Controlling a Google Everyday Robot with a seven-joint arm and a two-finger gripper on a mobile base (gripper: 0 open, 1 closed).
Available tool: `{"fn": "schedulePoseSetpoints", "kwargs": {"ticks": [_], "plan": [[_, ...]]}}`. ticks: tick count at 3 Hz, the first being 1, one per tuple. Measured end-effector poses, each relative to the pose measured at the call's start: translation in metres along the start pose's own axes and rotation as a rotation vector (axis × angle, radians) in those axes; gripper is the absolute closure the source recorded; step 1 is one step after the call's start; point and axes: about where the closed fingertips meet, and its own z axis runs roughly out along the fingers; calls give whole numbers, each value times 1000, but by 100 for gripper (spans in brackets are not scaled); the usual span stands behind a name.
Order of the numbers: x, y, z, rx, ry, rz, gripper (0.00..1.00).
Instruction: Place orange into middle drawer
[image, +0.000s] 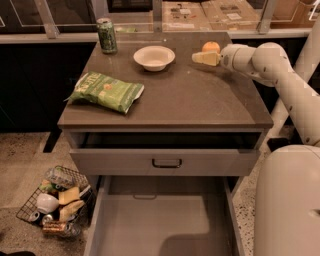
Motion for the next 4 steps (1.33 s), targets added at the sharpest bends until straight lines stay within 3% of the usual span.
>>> {"fn": "schedulePoseSetpoints", "kwargs": {"ticks": [3, 4], "plan": [[3, 7, 7, -11, 5, 0, 83], [4, 9, 9, -15, 6, 1, 100]]}}
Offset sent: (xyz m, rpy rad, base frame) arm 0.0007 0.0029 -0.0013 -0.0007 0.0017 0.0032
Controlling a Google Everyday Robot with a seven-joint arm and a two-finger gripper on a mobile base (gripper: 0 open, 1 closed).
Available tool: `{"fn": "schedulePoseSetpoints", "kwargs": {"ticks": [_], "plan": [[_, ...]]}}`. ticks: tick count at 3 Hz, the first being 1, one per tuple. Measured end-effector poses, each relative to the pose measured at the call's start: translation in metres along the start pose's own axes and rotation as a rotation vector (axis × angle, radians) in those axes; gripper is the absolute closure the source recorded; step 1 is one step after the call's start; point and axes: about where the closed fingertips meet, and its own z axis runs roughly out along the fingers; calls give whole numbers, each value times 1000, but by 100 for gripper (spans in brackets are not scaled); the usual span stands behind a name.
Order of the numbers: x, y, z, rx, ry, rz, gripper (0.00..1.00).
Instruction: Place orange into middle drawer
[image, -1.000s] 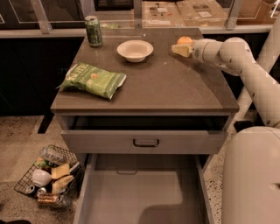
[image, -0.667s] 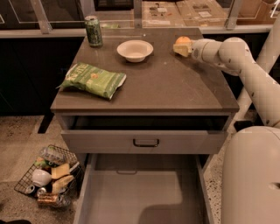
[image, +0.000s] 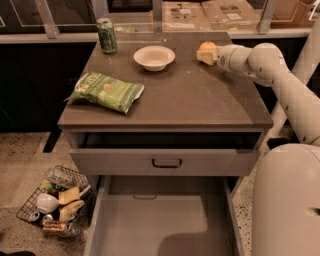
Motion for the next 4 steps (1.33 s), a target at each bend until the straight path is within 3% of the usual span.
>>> {"fn": "schedulePoseSetpoints", "kwargs": {"ticks": [2, 4], "plan": [[-15, 3, -3, -12, 11, 2, 100], [-65, 37, -73, -54, 18, -33, 100]]}}
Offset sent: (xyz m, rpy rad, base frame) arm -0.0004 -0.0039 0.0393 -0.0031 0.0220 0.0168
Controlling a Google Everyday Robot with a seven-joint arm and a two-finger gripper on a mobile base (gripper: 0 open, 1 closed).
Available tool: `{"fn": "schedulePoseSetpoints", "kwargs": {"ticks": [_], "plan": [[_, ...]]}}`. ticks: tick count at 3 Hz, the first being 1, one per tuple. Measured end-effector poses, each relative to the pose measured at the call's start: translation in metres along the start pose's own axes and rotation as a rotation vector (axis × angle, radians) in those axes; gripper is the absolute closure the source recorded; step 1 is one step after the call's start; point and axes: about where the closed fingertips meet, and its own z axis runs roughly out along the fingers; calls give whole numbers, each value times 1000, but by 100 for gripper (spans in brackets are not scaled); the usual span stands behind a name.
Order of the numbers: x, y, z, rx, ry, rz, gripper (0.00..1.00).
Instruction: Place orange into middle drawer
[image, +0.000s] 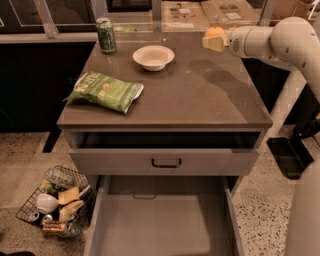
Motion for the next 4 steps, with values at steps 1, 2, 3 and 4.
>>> {"fn": "schedulePoseSetpoints", "kwargs": {"ticks": [1, 2, 3, 4], "plan": [[-7, 53, -65, -51, -33, -21, 100], [14, 95, -98, -113, -53, -26, 100], [32, 152, -131, -181, -66, -50, 100], [43, 207, -157, -231, -72, -85, 100]]}}
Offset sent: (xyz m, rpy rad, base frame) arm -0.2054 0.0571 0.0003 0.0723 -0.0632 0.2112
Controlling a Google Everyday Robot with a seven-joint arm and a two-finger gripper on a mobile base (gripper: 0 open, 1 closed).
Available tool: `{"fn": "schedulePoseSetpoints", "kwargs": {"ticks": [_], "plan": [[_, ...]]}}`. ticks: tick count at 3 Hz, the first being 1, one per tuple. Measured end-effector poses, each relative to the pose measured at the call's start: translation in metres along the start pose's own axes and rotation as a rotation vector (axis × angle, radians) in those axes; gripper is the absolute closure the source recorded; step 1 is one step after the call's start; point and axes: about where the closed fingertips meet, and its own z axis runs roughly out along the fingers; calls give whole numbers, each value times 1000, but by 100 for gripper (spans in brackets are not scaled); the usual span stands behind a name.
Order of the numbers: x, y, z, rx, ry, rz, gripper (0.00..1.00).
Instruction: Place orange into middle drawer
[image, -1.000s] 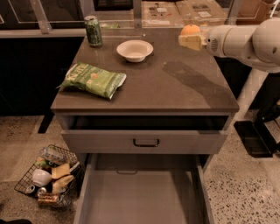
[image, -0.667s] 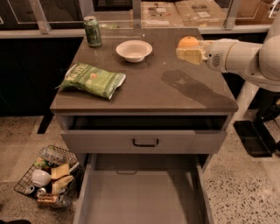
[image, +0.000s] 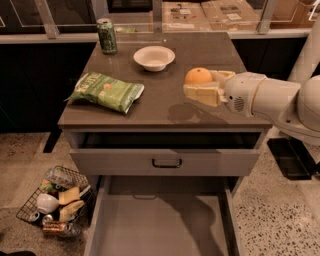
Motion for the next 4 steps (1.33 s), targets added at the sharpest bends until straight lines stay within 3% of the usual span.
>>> {"fn": "schedulePoseSetpoints", "kwargs": {"ticks": [1, 2, 3, 4], "plan": [[0, -1, 4, 5, 5, -1, 100], [19, 18, 2, -14, -1, 7, 100], [43, 61, -14, -52, 15, -18, 100], [82, 106, -38, -114, 43, -49, 100]]}}
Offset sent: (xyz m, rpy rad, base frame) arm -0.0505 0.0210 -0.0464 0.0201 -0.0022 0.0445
